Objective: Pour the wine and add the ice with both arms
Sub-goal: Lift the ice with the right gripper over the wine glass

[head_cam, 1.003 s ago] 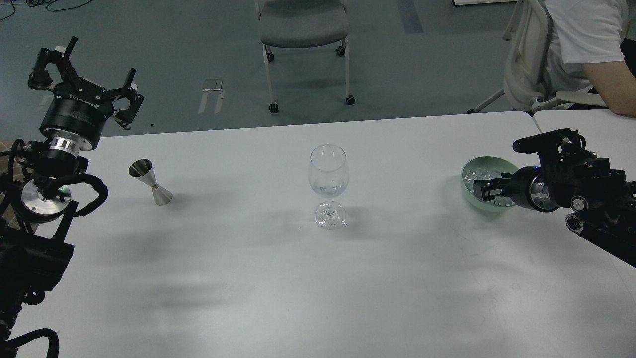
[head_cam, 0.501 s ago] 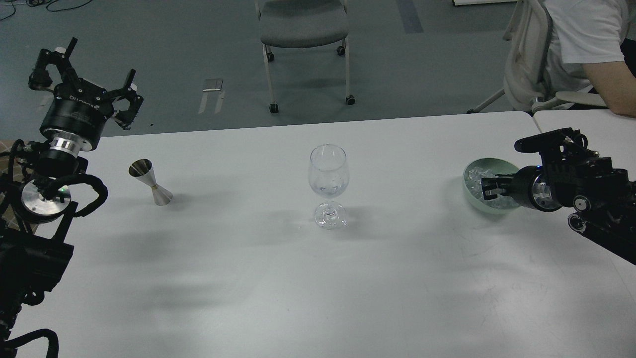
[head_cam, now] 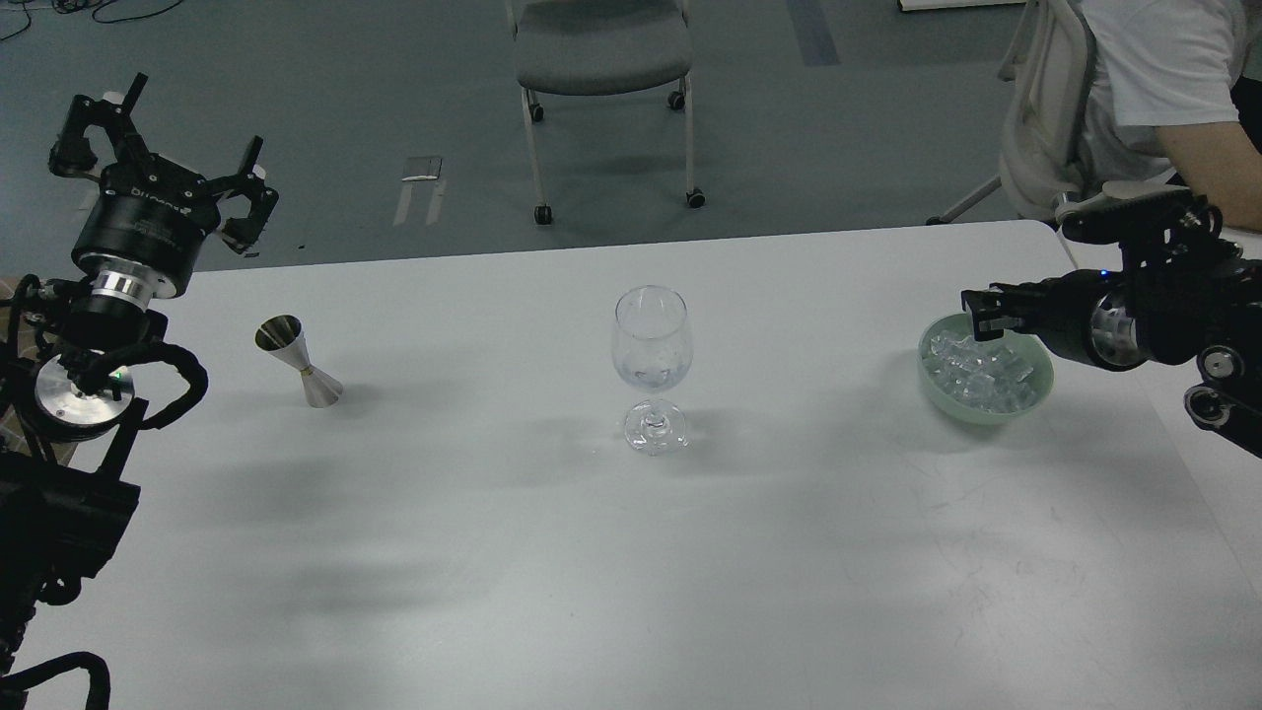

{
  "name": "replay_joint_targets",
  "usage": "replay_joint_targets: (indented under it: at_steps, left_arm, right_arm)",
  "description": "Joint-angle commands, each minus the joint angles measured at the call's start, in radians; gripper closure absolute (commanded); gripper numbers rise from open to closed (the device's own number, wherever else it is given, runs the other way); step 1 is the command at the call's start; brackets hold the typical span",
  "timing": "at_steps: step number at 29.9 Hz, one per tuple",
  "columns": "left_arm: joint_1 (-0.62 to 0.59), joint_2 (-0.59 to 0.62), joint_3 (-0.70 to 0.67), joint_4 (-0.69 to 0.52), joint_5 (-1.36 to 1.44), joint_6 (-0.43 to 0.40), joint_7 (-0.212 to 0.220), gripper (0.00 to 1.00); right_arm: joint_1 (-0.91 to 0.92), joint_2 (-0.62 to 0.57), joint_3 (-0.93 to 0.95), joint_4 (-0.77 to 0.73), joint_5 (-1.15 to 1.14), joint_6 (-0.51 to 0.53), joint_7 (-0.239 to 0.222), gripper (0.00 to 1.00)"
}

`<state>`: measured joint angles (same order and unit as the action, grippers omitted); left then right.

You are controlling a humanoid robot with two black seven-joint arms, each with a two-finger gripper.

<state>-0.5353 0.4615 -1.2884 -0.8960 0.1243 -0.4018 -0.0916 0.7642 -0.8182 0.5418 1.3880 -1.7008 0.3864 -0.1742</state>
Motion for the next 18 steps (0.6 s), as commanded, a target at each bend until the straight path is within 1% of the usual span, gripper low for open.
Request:
replay_joint_targets:
  at_steps: [1, 5, 9, 11, 13, 14, 15, 16, 17, 18]
  left_arm:
    - [0.0, 0.0, 0.003, -0.003, 0.0, 0.001, 0.0, 0.02]
    - [-0.003, -0.004, 0.001, -0.003, 0.0, 0.003, 0.0, 0.02]
    - [-0.005, -0.007, 0.004, -0.003, 0.002, 0.004, 0.001, 0.02]
    - [-0.005, -0.006, 0.006, -0.003, 0.002, 0.004, 0.001, 0.02]
    - [-0.005, -0.003, 0.007, -0.003, 0.002, 0.004, 0.0, 0.02]
    - [-0.003, -0.001, 0.007, -0.003, 0.002, 0.004, 0.0, 0.02]
    - [-0.003, 0.0, 0.007, -0.003, 0.002, 0.004, 0.0, 0.02]
    - [-0.003, 0.003, 0.006, -0.003, 0.002, 0.003, 0.0, 0.02]
    - [-0.002, 0.008, 0.004, -0.003, 0.002, 0.003, 0.0, 0.02]
    - [-0.002, 0.009, 0.001, -0.003, 0.002, 0.003, 0.0, 0.02]
  right_arm:
    - [0.001, -0.016, 0.085, 0.066, 0.001, 0.003, 0.002, 1.0]
    - [0.013, 0.02, 0.199, 0.129, 0.001, 0.003, 0.002, 0.99]
    - [0.055, 0.088, 0.207, 0.177, 0.001, 0.003, -0.002, 0.99]
    - [0.098, 0.164, 0.204, 0.193, 0.001, 0.003, -0.004, 0.99]
    - [0.112, 0.217, 0.204, 0.194, 0.001, 0.003, -0.005, 0.99]
    - [0.122, 0.27, 0.202, 0.192, 0.0, 0.005, -0.007, 0.99]
    - [0.127, 0.299, 0.201, 0.189, 0.0, 0.005, -0.01, 0.99]
    - [0.135, 0.348, 0.199, 0.184, 0.0, 0.005, -0.03, 0.99]
    - [0.136, 0.393, 0.198, 0.18, 0.0, 0.005, -0.063, 0.99]
    - [0.136, 0.411, 0.196, 0.18, 0.0, 0.005, -0.08, 0.99]
